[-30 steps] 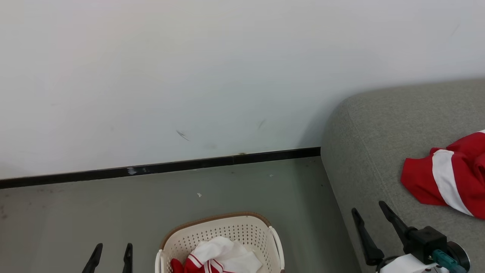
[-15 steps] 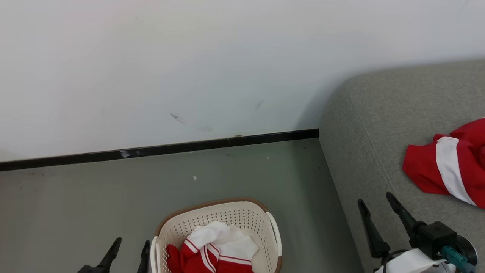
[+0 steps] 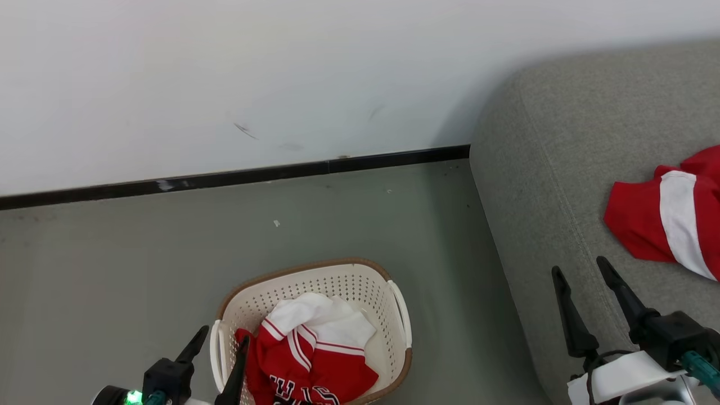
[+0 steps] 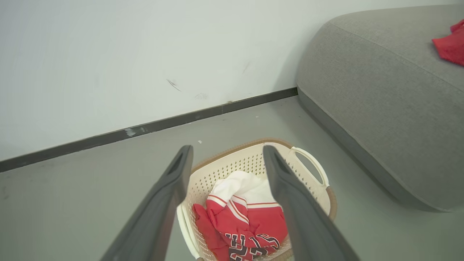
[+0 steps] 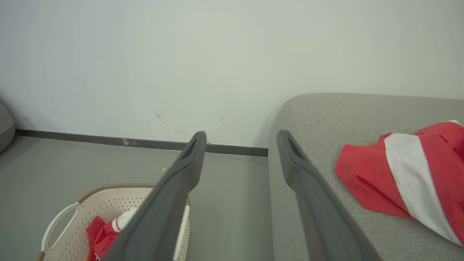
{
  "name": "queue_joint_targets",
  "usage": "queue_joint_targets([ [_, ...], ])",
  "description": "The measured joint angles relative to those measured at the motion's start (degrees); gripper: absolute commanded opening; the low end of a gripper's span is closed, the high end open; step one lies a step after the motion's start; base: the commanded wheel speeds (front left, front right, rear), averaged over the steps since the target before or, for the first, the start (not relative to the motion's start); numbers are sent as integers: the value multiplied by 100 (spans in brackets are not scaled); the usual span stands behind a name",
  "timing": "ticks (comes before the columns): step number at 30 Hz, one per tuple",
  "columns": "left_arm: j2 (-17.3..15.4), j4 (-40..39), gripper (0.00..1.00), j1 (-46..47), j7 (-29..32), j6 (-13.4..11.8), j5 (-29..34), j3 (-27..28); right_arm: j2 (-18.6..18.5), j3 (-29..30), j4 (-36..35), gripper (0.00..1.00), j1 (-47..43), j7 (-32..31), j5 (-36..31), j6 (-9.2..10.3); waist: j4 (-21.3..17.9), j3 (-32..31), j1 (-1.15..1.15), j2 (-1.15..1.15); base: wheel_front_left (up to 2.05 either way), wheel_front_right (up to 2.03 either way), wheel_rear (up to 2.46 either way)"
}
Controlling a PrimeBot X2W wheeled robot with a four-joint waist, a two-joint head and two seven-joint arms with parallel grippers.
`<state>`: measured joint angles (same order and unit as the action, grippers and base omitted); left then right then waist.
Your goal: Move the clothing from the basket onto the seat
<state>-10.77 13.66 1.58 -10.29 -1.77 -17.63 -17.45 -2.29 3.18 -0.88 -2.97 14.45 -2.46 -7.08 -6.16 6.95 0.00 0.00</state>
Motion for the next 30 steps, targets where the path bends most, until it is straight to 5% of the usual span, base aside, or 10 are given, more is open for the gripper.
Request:
queue_joint_targets([
  [30, 7, 1003, 100, 1747, 14, 296, 812, -624, 4, 316, -677, 100, 1166, 1, 155, 0, -420, 1906, 0, 0, 0, 0, 0],
])
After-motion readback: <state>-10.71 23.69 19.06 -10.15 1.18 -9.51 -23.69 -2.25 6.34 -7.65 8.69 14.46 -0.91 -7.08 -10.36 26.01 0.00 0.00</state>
